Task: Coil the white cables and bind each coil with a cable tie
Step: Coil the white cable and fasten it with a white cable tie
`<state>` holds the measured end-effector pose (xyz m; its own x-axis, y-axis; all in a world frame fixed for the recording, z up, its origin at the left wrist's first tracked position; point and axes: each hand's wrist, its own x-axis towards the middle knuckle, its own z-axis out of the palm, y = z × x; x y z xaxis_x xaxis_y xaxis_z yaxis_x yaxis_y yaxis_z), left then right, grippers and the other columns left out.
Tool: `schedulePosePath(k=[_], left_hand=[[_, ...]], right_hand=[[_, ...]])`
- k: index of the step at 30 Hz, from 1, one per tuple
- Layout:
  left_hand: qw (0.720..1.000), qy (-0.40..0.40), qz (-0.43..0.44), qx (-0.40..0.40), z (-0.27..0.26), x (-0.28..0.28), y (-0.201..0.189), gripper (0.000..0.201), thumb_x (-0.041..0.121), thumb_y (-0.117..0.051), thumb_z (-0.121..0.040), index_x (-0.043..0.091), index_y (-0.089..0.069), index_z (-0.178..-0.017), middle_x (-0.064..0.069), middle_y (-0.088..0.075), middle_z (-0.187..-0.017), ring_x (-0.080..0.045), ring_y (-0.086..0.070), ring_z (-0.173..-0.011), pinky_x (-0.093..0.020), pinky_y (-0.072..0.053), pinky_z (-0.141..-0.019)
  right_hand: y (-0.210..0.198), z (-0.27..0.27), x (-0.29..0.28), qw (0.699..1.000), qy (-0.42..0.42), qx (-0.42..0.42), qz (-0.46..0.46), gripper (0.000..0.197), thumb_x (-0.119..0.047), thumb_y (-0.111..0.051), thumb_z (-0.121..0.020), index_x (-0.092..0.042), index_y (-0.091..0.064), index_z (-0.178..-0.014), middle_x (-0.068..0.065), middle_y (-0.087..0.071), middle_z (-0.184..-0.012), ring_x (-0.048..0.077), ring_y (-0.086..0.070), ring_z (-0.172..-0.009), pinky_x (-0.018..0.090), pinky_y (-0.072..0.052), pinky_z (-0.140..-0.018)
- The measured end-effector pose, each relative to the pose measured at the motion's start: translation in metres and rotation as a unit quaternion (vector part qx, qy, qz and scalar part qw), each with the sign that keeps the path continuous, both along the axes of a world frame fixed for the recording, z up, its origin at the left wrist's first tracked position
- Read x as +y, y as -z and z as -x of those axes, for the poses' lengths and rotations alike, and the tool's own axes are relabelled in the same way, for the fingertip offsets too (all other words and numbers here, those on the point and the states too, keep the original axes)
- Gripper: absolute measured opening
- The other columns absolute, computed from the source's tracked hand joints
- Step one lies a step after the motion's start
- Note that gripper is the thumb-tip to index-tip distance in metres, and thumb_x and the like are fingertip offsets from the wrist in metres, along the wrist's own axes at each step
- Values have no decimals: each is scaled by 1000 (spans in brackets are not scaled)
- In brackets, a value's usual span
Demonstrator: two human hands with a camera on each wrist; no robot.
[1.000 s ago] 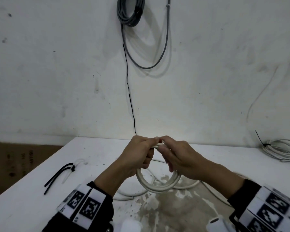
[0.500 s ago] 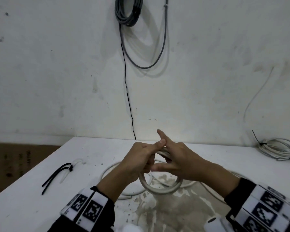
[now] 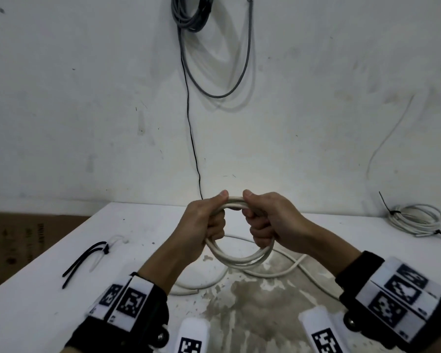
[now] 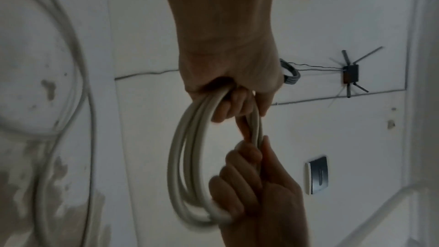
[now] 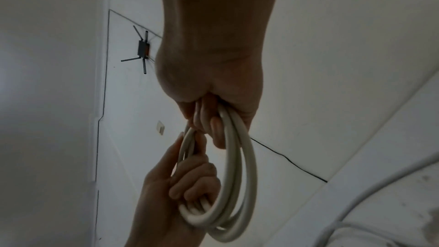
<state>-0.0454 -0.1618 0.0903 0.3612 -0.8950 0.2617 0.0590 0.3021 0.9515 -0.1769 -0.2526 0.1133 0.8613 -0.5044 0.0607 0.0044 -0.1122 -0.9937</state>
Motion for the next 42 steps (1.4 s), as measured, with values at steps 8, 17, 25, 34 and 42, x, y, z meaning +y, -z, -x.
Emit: schedulePosePath(k=[8, 17, 25, 34, 42], left_hand=[[915, -20, -57, -400, -3, 9, 4, 30, 32, -31, -100, 16, -56, -105, 6, -61, -84, -6, -58, -68, -25, -47, -63], [827, -169, 27, -536, -16, 16, 30, 25, 25, -33, -100, 9, -53, -102, -3, -57, -84, -14, -48, -64, -29, -39, -62], [796, -242, -39, -554, -50, 30, 21, 23, 29, -36, -98, 12, -37, -83, 10, -37, -58, -17, -37, -53, -30, -26, -54], [794, -235, -125, -546, -91, 67, 32, 27, 32, -32, -99, 11, -41, -84, 7, -41, -59, -11, -38, -53, -22, -27, -47], [804, -122, -264, -518, -157, 139, 50, 31, 34, -34, -99, 25, -47, -72, 6, -46, -64, 2, -47, -54, -13, -36, -55]], right_hand=[[-2, -4, 1, 987, -32, 106, 118, 39, -25, -38, -97, -11, -36, -61, -1, -14, -52, 12, -11, -41, 21, -13, -44], [-1, -26, 5, 995, -37, 64, 62, 46, -36, -40, -99, -6, -47, -65, -5, -23, -46, 9, -18, -38, 18, -22, -40], [22, -59, 17, 914, 19, 59, 401, 17, -17, -37, -99, -11, -52, -103, 1, -52, -68, 6, -53, -56, 19, -41, -56], [31, -104, 40, 739, -21, 200, 643, 36, -39, -23, -100, -9, -42, -102, 9, -54, -88, 30, -53, -78, 37, -39, -67], [49, -192, 40, 907, -155, 185, 345, 47, -50, -34, -96, -13, -62, -96, 7, -68, -84, 19, -64, -82, 37, -55, -76]])
